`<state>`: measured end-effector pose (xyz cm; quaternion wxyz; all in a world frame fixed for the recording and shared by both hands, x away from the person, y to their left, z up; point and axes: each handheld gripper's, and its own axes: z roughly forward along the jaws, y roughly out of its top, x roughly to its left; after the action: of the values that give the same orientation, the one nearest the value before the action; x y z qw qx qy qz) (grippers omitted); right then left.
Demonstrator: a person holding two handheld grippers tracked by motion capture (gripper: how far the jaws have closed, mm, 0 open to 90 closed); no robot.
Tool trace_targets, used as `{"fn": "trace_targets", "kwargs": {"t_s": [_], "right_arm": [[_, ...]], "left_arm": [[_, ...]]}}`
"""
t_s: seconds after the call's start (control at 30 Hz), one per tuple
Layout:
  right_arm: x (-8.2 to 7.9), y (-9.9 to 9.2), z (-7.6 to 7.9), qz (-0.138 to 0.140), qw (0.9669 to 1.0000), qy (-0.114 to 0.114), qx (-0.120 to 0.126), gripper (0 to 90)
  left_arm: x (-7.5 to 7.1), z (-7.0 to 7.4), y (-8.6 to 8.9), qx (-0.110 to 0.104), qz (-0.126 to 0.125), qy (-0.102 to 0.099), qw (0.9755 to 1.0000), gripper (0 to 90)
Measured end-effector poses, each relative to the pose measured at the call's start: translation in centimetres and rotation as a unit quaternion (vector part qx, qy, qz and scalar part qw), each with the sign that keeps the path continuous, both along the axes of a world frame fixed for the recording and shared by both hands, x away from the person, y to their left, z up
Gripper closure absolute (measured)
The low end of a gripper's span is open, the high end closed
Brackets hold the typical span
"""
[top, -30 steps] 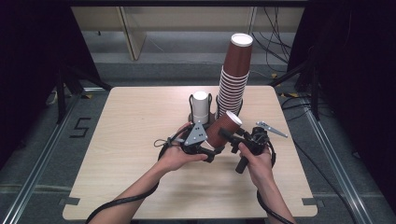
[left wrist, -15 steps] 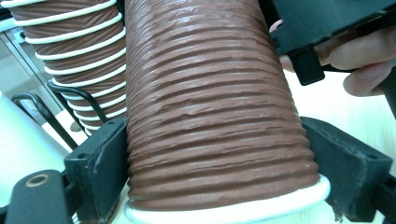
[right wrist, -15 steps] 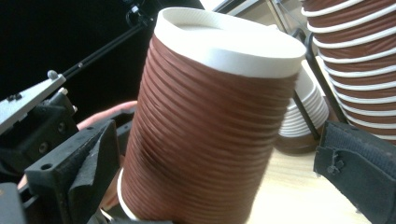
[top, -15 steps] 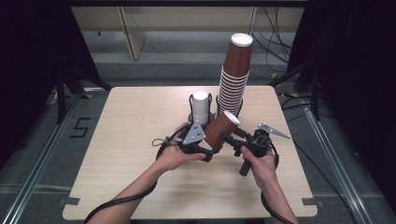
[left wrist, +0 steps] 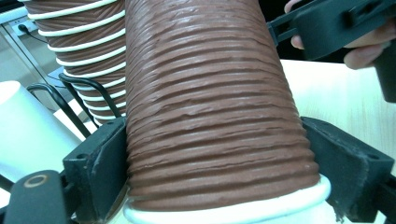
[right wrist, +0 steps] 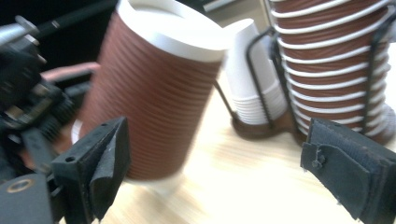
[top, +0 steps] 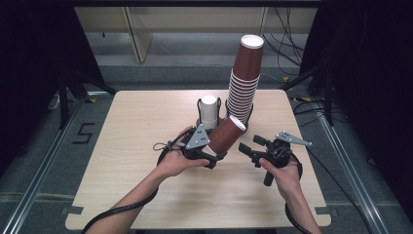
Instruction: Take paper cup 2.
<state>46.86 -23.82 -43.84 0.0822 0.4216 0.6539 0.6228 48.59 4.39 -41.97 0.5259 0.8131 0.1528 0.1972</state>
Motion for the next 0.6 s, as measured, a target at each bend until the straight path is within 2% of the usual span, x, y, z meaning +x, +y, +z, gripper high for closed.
{"fn": "trace_targets", "kwargs": {"t_s": [0.1, 0.13, 0.27, 0.33, 0.4, 0.43, 0.47, 0.5, 0.53, 0.57, 0.6], "right_arm": [[0.0, -0.4, -0.1, -0.006, 0.9997, 0.010, -0.020, 9.1], [0.2, -0.6, -0.1, -0.007, 0.9991, -0.005, -0.040, 9.3], [0.5, -1.1, -0.3, -0.008, 0.9967, -0.002, -0.081, 10.2], [0.6, -1.4, -0.4, -0.007, 0.9948, 0.004, -0.101, 11.2], [0.5, -1.3, -0.5, -0.003, 0.9938, 0.024, -0.109, 13.0], [0.8, -1.5, -0.6, 0.002, 0.9910, 0.007, -0.133, 13.9], [0.8, -1.4, -0.7, 0.005, 0.9893, 0.017, -0.145, 14.5], [1.1, -1.6, -0.8, 0.010, 0.9850, 0.003, -0.172, 14.8], [1.1, -1.5, -0.8, 0.009, 0.9844, 0.011, -0.175, 14.8], [1.2, -1.6, -0.8, 0.021, 0.9827, 0.003, -0.184, 15.0], [1.1, -1.4, -0.8, 0.026, 0.9821, 0.019, -0.186, 15.1]], "left_arm": [[-0.1, 0.1, 0.1, 0.000, -0.001, 0.002, 1.0000, 12.5], [-0.1, 0.1, 0.2, 0.001, -0.001, 0.002, 1.0000, 12.5], [-0.2, 0.1, 0.4, 0.005, -0.004, 0.005, 1.0000, 12.3], [-0.3, 0.1, 0.4, 0.008, -0.007, 0.006, 0.9999, 12.2], [-0.4, 0.2, 0.4, 0.012, -0.012, 0.008, 0.9998, 12.1], [-0.5, 0.2, 0.4, 0.015, -0.015, 0.009, 0.9997, 12.1], [-0.6, 0.3, 0.4, 0.017, -0.019, 0.009, 0.9996, 12.1], [-0.7, 0.3, 0.5, 0.020, -0.021, 0.010, 0.9995, 12.1], [-0.8, 0.4, 0.5, 0.021, -0.023, 0.010, 0.9995, 12.1], [-0.9, 0.4, 0.5, 0.023, -0.026, 0.010, 0.9993, 12.1], [-1.0, 0.5, 0.6, 0.026, -0.028, 0.009, 0.9992, 12.1]]}}
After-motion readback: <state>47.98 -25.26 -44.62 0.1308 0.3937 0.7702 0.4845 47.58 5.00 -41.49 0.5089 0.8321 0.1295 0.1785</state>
